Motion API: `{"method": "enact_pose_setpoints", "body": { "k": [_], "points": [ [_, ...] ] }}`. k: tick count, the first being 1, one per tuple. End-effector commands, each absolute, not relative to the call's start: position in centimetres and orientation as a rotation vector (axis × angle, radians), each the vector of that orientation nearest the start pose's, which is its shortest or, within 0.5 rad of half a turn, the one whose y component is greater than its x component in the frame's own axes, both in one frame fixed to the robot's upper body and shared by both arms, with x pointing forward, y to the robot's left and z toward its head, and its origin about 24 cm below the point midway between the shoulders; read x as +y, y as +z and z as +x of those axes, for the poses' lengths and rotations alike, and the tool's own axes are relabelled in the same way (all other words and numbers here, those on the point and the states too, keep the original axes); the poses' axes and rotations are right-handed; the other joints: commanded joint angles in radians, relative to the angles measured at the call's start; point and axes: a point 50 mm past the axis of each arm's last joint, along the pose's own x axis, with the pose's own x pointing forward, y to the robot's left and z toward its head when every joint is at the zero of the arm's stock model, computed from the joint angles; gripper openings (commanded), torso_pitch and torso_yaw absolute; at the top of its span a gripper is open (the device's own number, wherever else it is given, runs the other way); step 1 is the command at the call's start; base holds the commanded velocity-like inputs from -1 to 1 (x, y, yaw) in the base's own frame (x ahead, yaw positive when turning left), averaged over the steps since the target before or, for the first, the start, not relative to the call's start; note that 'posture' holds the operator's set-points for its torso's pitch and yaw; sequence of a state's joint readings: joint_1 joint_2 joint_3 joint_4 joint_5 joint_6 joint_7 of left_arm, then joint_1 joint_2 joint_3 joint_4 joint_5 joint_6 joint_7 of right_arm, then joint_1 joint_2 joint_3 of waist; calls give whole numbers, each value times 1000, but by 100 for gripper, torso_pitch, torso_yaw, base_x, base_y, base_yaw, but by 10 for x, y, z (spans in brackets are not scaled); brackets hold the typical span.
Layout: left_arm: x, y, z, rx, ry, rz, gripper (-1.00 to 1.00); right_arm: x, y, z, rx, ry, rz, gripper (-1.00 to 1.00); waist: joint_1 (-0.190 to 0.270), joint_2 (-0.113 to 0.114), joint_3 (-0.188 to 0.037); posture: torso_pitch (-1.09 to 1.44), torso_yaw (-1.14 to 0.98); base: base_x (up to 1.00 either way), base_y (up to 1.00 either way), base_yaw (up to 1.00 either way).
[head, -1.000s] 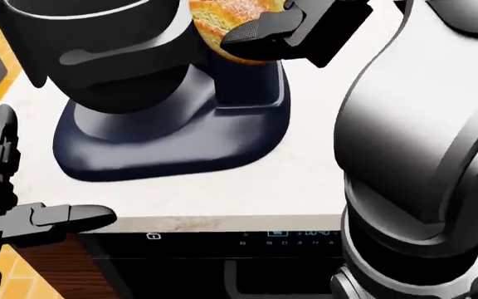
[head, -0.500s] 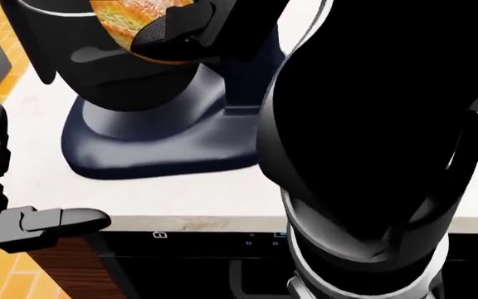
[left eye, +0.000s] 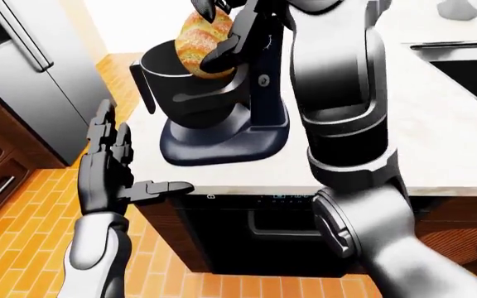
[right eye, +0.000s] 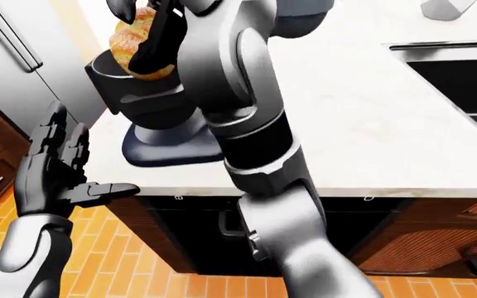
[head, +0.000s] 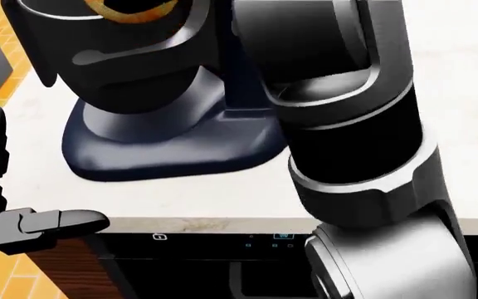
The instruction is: Place the bread in the stand mixer bowl.
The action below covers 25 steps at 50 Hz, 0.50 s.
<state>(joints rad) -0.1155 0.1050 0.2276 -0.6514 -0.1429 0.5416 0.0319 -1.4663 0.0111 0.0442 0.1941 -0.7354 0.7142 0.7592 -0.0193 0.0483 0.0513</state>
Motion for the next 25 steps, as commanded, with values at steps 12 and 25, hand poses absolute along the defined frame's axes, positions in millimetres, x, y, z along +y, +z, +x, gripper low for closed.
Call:
{"method": "enact_pose_setpoints", "body": {
  "k": [12, 25],
  "points": [
    [197, 181, 234, -322, 139, 0, 100, -3, 415, 329, -515, 458, -790, -100, 1, 1, -24, 0, 0, 0, 0, 0],
    [198, 179, 234, -323, 138, -2, 100, 7, 404, 349, -512, 479, -781, -100, 3, 0, -25, 0, 0, 0, 0, 0]
  ]
}}
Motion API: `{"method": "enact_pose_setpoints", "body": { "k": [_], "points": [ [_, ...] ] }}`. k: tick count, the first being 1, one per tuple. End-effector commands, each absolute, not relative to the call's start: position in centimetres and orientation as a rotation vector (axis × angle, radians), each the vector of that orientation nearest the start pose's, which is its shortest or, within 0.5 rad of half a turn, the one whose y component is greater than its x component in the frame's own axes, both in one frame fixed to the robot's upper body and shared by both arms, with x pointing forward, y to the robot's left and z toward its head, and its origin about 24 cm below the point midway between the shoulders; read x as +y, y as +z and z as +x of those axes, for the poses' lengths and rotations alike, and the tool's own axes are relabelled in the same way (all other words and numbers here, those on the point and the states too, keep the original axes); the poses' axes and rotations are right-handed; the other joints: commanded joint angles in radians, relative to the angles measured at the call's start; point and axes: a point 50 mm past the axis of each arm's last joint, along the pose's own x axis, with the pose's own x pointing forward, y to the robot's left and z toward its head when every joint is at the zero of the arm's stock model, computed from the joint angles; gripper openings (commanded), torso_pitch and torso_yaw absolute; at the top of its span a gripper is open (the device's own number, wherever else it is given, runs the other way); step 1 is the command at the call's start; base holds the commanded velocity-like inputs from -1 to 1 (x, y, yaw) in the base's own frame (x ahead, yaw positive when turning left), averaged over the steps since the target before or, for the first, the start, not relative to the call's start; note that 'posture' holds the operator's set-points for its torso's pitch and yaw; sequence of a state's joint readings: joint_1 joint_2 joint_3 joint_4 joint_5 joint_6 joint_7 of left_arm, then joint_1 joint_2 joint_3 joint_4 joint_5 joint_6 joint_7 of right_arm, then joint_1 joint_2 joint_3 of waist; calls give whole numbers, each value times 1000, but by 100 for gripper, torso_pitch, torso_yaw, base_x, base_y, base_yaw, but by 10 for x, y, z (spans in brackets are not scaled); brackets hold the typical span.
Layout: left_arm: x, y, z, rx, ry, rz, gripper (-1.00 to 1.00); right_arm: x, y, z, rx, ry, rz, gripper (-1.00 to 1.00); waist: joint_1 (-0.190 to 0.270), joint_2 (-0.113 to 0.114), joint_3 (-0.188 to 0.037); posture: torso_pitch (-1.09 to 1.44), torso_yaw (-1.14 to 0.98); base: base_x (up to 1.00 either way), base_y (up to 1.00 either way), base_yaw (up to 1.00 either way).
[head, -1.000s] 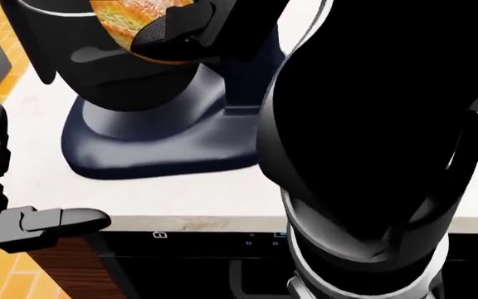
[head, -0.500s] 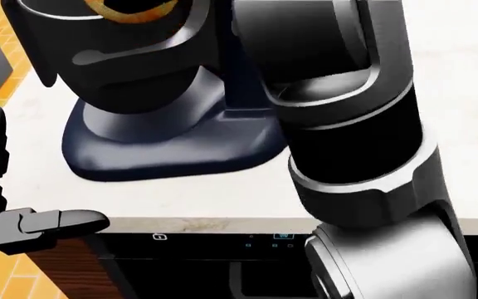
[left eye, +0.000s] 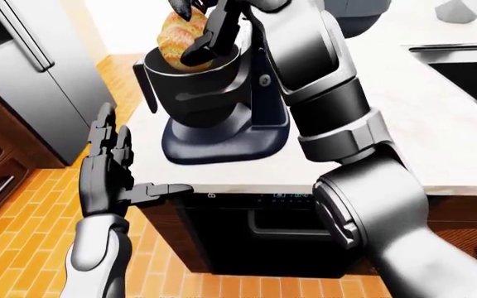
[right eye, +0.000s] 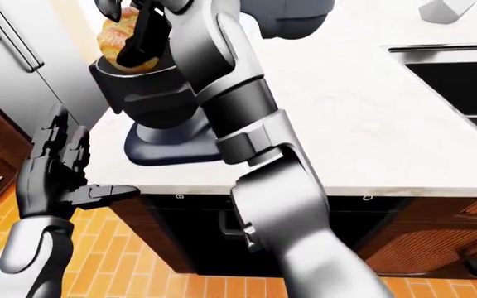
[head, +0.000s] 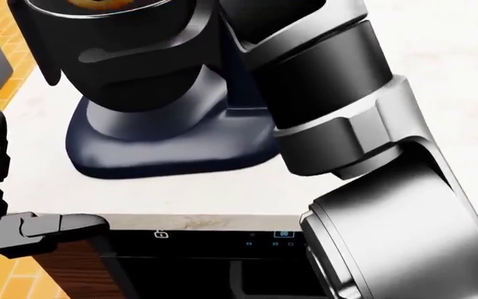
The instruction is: Place the bread in the stand mixer bowl.
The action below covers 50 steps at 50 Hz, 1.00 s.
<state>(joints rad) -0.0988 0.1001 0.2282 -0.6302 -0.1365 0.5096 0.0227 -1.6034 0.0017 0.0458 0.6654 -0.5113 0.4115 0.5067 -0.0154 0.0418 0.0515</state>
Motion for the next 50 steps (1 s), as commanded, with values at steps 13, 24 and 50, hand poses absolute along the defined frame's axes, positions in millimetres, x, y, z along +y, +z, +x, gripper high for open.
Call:
{"method": "enact_pose_setpoints", "body": {
  "k": [13, 24, 50],
  "points": [
    [196, 179, 234, -323, 135, 0, 100, 7, 403, 350, -511, 472, -775, 100, 2, 4, -25, 0, 0, 0, 0, 0],
    [196, 178, 233, -322, 134, 0, 100, 8, 405, 348, -519, 474, -767, 100, 3, 3, -26, 0, 0, 0, 0, 0],
    [194, 179, 235, -325, 126, -3, 100, 10, 415, 303, -606, 503, -752, 100, 5, 0, -23, 0, 0, 0, 0, 0]
  ]
}}
